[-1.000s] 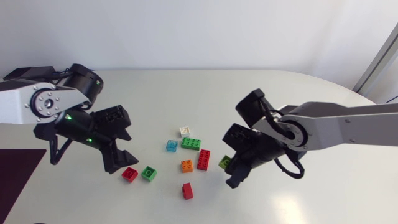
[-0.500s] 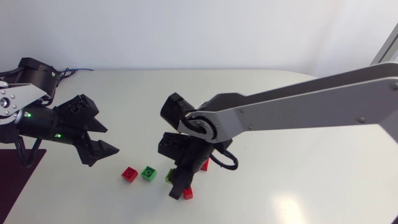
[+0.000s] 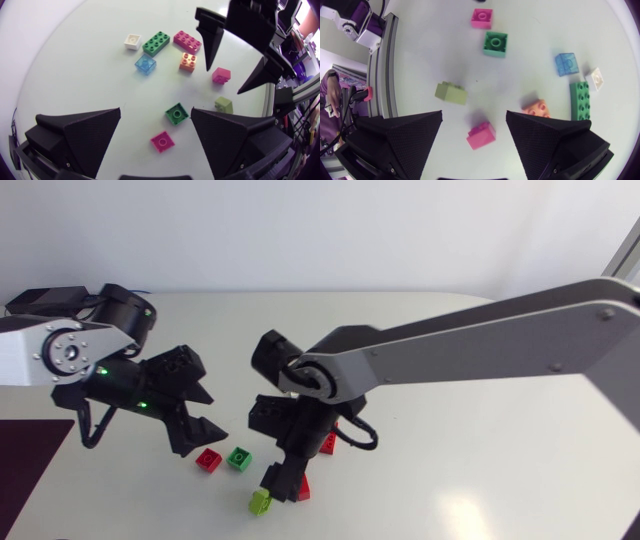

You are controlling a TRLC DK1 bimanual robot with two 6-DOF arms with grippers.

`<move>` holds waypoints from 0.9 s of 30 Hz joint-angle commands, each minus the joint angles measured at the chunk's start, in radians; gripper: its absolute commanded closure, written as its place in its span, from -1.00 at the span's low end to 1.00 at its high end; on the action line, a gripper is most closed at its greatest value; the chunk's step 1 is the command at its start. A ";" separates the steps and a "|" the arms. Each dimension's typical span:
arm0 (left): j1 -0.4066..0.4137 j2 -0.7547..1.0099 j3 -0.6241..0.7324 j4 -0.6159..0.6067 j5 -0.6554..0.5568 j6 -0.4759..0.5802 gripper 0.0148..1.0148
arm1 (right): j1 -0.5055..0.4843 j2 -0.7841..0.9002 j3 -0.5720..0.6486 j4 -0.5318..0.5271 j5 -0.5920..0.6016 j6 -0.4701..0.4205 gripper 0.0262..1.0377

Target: Sort duplo bricks by size, large to the right and small to the left

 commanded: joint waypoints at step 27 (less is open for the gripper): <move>-0.378 0.541 0.345 0.041 -0.136 -0.044 -0.47 | -0.293 -0.428 -0.410 0.061 -0.021 -0.022 -0.94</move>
